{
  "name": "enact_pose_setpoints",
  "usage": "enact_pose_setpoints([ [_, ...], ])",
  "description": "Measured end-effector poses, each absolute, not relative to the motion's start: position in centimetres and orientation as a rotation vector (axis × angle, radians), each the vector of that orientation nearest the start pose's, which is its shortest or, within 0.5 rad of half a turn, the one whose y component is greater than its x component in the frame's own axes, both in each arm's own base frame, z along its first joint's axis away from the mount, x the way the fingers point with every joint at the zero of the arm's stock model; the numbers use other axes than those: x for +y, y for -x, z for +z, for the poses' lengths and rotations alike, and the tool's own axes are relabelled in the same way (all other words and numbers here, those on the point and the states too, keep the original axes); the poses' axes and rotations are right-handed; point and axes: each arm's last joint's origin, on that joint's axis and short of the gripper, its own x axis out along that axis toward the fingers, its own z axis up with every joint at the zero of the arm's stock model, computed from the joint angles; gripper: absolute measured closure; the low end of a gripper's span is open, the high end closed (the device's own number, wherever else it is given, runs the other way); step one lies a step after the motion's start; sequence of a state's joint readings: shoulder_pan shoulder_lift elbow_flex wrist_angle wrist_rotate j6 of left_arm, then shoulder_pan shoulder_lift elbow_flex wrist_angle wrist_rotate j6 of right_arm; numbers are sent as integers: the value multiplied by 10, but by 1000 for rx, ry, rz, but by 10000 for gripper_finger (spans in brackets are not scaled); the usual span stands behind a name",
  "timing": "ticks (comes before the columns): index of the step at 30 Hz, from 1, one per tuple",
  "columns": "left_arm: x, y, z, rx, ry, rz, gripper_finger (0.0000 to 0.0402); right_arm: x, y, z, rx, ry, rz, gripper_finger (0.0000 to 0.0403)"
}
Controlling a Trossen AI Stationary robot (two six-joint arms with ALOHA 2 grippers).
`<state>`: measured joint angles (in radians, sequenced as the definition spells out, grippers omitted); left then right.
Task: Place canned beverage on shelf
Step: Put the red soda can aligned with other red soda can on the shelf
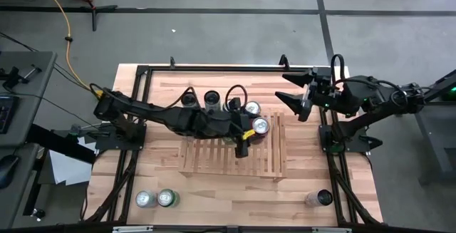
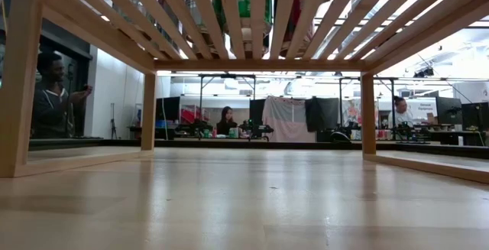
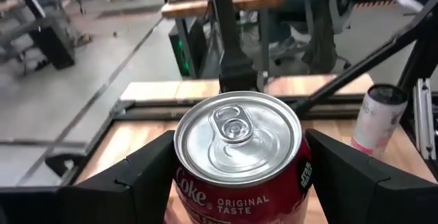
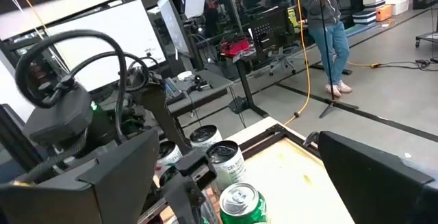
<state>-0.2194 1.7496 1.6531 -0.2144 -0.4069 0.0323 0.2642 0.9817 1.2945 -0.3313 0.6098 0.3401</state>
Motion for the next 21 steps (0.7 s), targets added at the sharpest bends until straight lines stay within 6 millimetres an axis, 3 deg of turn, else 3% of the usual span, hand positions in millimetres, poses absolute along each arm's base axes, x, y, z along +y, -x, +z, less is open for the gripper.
enact_pose_setpoints([
  [10,-80,-398,363,339,-69,265,135,31,-178,453,-34,-325,-347,18],
  [15,-78,-398,344,382,-39,330,135,31,-178,453,-33,-324,-347,18],
  [21,-79,-398,343,363,-7,339,135,31,-178,453,-32,-319,-347,18],
])
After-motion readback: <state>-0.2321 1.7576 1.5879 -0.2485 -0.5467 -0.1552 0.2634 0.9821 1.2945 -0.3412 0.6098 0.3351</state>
